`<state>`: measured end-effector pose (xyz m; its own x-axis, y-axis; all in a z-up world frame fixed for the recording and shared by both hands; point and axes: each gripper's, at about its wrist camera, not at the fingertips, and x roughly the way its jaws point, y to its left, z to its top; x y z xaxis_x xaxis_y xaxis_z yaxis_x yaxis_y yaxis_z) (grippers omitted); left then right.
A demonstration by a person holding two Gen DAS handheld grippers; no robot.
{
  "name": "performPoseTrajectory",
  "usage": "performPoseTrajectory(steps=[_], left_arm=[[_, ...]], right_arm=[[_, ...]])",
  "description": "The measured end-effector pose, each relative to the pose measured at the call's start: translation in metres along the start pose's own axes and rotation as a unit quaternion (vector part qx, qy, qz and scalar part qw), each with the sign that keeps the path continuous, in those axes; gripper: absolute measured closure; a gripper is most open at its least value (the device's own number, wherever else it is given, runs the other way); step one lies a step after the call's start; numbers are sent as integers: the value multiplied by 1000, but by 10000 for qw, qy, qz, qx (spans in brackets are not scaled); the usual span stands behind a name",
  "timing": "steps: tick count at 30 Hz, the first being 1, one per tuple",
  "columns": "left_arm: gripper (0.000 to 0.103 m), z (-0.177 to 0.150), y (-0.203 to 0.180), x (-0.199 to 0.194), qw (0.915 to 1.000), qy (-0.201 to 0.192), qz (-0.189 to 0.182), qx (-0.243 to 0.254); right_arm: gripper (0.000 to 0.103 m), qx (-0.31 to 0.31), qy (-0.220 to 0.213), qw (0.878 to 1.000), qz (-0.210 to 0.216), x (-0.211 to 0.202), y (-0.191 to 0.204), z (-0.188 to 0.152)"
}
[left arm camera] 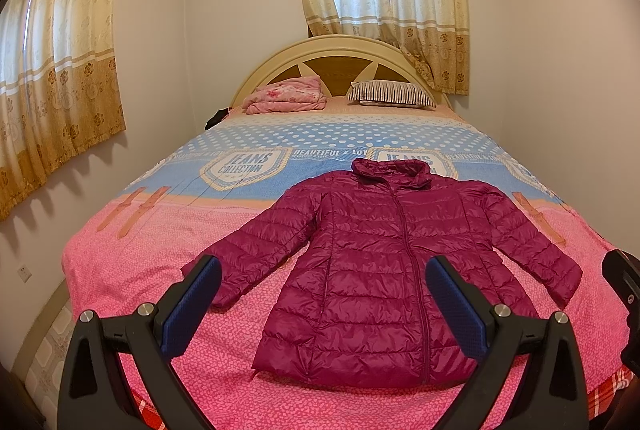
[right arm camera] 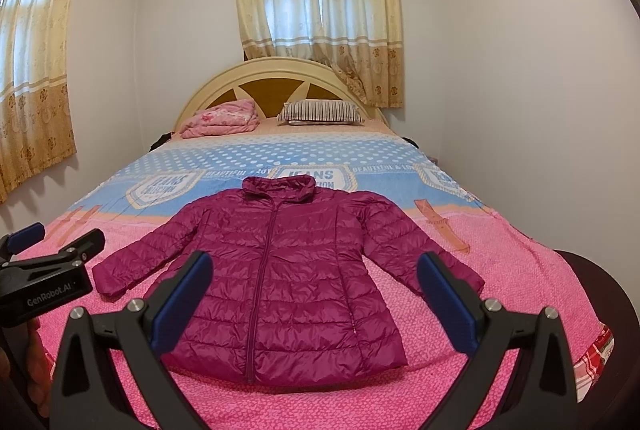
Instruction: Fold large clothes
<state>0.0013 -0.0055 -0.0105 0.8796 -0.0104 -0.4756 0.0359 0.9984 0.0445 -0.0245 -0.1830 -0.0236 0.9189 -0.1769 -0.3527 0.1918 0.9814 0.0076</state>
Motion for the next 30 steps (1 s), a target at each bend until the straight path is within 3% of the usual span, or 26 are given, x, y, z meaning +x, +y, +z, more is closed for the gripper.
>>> performPoseTrajectory(steps=[20,30], left_arm=[[1,-7,-8,16,9999,138,-21,52],[1,-20,-16,95,9977,573,-132,339]], right_arm=[[0,48,121,9997,202,14,-7,-3],[0,695,1018,9922,-180,96,-68,-38]])
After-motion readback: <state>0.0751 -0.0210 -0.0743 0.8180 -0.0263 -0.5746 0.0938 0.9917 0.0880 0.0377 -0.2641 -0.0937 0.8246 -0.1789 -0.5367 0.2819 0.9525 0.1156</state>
